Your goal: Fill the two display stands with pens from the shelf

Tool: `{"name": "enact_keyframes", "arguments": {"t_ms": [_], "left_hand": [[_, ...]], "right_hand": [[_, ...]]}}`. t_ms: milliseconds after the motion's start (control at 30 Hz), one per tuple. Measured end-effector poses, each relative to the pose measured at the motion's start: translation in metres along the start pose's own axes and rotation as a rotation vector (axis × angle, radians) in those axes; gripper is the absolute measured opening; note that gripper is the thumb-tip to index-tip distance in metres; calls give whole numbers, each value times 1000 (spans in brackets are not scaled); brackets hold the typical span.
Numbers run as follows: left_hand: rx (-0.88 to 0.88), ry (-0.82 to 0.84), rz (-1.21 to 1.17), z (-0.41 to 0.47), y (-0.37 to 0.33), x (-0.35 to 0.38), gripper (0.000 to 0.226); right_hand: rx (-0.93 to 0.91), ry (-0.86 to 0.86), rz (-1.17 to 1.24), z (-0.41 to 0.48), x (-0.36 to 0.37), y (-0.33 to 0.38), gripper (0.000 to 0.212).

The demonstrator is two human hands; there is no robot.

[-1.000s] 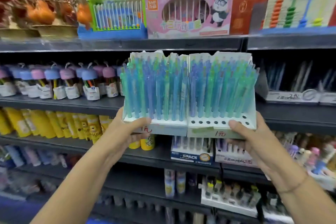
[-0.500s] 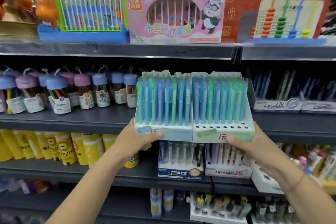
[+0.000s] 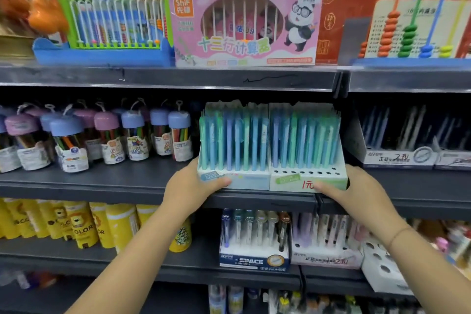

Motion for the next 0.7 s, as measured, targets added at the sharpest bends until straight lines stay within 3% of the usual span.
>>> {"name": "enact_keyframes", "arguments": {"t_ms": [67, 367, 700], "left_hand": [[10, -3, 56, 12, -3, 5, 67], [11, 132, 101, 73, -3, 40, 73], [-40, 218, 50, 106, 11, 62, 77]], "right_hand": [[12, 7, 52, 14, 4, -2, 55], [86, 136, -28, 83, 27, -27, 79], [115, 70, -139, 108, 38, -38, 81]]}}
Point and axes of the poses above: each hand's wrist, its own z-axis towards the middle knuckle, its own x-axis out of the palm, y = z × x, the point moved 8 cm from there along z, towards the middle knuckle, and after that the axes turned 4 degrees about z, right-handed, at the moved point
